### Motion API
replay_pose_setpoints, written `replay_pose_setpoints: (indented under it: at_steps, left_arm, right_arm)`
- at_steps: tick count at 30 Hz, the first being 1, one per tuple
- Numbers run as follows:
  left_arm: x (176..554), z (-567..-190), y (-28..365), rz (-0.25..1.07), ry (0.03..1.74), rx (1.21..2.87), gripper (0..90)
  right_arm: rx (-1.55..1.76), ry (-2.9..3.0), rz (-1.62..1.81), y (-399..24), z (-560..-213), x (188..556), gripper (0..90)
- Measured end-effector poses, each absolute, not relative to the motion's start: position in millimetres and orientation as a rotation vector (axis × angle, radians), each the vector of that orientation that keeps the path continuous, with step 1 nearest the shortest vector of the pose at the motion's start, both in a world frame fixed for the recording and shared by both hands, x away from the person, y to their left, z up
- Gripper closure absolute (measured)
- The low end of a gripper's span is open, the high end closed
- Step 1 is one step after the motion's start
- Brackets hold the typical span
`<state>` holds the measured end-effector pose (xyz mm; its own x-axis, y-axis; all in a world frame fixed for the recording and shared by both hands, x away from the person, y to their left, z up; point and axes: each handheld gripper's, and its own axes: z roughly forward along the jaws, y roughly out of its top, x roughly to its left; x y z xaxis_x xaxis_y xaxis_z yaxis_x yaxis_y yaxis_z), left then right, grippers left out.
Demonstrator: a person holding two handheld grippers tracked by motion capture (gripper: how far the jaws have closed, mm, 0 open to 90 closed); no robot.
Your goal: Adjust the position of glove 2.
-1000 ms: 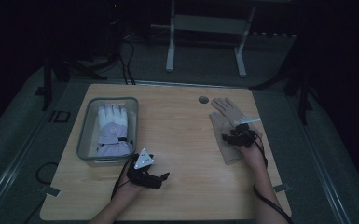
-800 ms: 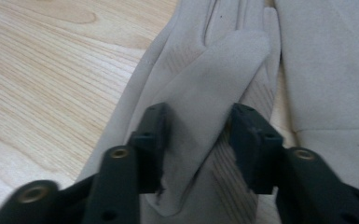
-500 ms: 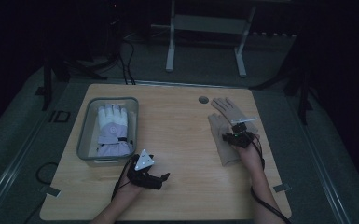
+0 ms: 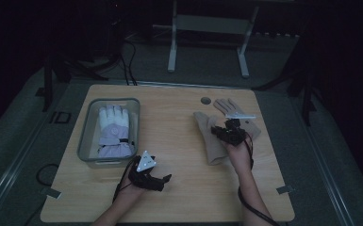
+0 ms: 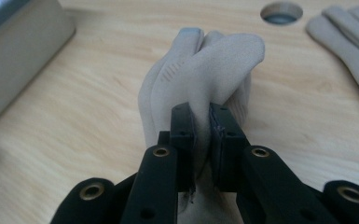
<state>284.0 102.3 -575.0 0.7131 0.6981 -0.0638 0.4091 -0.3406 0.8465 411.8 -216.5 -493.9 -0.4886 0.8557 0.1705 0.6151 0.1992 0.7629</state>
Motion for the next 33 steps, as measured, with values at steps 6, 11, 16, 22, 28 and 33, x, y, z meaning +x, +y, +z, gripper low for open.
replay_pose_setpoints:
  at_steps: [6,11,16,22,28,33]
  left_arm:
    - [283.5,-574.9,101.9,0.390,0.840,1.982,4.6]
    - [283.3,-574.9,101.9,0.392,0.837,1.982,4.6]
    - [283.3,-574.9,102.0,0.394,0.841,1.980,4.6]
    - [283.0,-574.8,102.0,0.395,0.836,1.980,4.6]
    - [282.3,-574.7,101.7,0.407,0.826,1.978,4.6]
    - [282.6,-574.8,102.3,0.400,0.830,1.972,4.6]
  right_arm:
    - [1.361,2.149,1.196,-186.9,-481.9,407.8,81.0]
    - [1.350,2.105,1.238,-169.9,-473.7,407.1,81.0]
    - [1.427,2.066,1.273,-156.0,-483.6,408.9,80.9]
    - [1.534,2.089,1.243,-138.8,-512.9,413.4,80.7]
    - [1.570,2.152,1.125,-120.1,-542.6,413.0,79.5]
    - [1.593,2.169,1.103,-115.9,-556.9,411.1,75.5]
